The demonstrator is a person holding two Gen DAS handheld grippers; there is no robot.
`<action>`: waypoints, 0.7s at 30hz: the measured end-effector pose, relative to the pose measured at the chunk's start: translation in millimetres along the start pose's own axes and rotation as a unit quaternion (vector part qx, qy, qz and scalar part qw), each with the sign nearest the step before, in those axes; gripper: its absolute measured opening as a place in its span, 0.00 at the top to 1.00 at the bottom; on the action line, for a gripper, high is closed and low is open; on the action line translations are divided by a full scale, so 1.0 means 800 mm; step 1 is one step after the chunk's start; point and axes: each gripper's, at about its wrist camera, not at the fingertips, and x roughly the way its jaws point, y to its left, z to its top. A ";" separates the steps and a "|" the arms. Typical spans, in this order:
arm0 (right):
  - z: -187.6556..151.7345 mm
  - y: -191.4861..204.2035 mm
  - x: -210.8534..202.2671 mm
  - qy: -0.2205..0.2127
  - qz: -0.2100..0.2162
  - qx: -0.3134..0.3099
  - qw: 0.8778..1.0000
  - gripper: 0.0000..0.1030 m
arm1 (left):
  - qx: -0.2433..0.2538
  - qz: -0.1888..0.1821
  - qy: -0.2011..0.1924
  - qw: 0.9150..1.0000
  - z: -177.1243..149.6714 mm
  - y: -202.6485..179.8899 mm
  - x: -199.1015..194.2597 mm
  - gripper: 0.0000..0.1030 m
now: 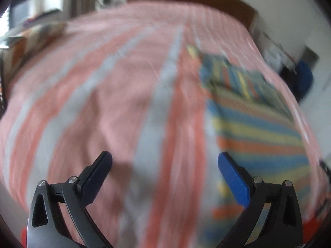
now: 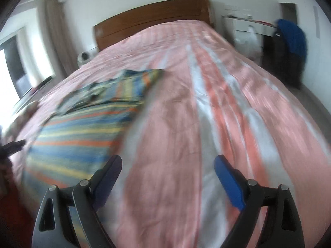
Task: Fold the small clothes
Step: 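Grasp the sweater hem with both grippers and fold it up over the body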
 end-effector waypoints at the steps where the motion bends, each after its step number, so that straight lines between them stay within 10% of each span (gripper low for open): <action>1: 0.001 0.005 -0.009 0.015 0.015 -0.012 1.000 0.13 | 0.015 -0.006 0.029 0.999 -0.011 -0.007 -0.002 0.01; 15: -0.102 0.071 0.010 0.289 0.176 -0.009 0.941 0.27 | 0.084 -0.026 0.219 0.972 -0.101 -0.057 0.011 0.05; 21: -0.113 0.078 0.028 0.293 0.170 -0.016 0.941 0.42 | 0.071 -0.042 0.258 0.963 -0.097 -0.044 0.031 0.40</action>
